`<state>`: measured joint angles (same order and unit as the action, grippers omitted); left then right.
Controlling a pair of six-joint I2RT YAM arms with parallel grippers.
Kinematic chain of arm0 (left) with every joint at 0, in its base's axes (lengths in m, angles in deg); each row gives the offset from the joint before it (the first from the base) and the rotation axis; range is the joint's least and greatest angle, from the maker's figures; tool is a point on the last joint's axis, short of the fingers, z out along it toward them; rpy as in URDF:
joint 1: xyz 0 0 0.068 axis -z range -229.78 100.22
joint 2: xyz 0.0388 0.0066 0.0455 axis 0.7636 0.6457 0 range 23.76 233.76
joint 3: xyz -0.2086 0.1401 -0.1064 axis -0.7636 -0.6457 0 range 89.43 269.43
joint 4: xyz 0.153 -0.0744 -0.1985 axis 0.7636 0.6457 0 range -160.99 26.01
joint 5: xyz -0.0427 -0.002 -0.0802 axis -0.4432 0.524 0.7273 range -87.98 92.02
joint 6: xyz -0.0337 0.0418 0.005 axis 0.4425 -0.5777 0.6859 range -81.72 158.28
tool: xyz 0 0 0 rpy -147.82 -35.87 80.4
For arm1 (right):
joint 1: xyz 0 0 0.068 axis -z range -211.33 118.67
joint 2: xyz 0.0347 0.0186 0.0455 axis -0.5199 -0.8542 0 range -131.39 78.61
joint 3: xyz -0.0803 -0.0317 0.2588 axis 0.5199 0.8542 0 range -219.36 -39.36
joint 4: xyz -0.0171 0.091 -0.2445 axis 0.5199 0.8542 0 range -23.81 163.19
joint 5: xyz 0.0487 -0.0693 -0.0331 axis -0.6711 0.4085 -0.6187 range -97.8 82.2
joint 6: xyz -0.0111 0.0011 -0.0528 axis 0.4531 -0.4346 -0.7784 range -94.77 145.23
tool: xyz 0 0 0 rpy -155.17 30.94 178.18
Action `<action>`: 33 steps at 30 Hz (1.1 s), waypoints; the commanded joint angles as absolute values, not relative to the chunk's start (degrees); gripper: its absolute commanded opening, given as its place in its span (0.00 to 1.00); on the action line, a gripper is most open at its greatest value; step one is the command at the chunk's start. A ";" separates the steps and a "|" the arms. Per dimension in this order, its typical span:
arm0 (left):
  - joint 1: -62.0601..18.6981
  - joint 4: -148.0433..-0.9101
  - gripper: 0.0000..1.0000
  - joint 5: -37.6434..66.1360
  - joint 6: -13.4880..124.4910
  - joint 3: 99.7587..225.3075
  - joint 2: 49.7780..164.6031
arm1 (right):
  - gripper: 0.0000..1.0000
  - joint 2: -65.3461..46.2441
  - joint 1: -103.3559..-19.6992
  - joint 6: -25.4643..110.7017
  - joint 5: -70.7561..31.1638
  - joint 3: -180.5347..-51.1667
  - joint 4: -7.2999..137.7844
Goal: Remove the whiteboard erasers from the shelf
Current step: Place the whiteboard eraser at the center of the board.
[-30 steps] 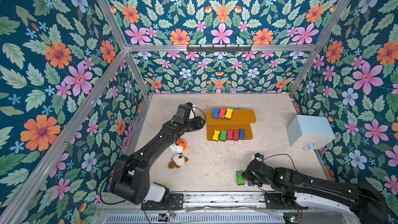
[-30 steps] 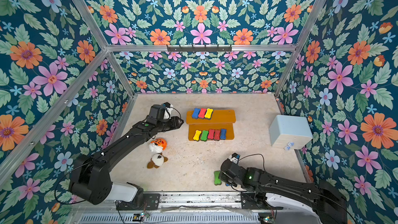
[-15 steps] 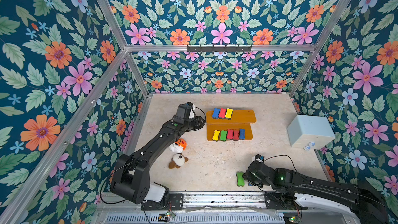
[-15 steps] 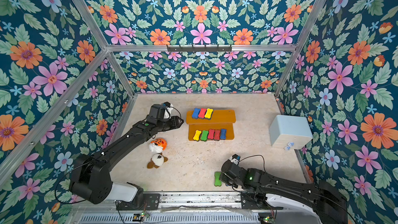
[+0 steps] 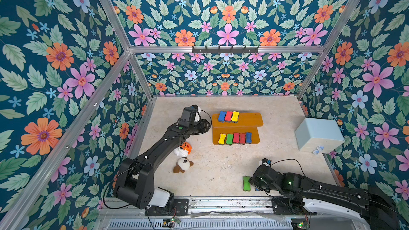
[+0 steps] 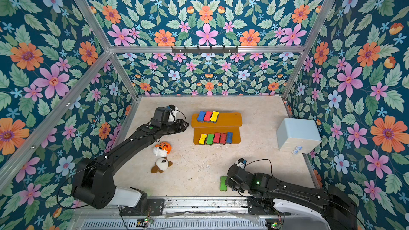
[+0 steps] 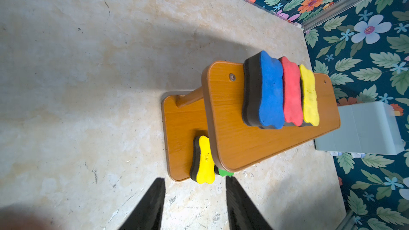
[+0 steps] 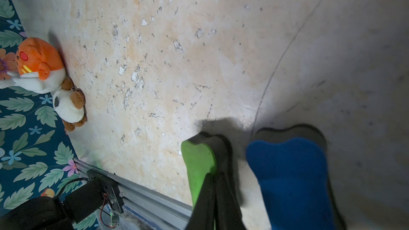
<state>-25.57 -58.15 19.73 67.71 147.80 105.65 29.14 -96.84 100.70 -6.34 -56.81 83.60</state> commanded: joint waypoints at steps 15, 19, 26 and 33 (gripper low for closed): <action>-25.56 -58.85 0.50 19.70 67.37 148.23 106.03 | 0.14 31.06 -96.85 99.13 -6.93 -57.61 87.38; -25.60 -58.73 0.50 19.13 67.37 148.13 105.98 | 0.21 30.46 -96.87 98.71 -6.59 -57.81 86.31; -25.60 -58.09 0.50 19.07 67.52 149.70 106.01 | 0.31 30.86 -94.96 95.11 -4.11 -62.13 89.93; -25.61 -57.21 0.50 18.78 67.52 151.18 106.76 | 0.36 31.12 -89.56 89.40 -4.91 -65.74 90.99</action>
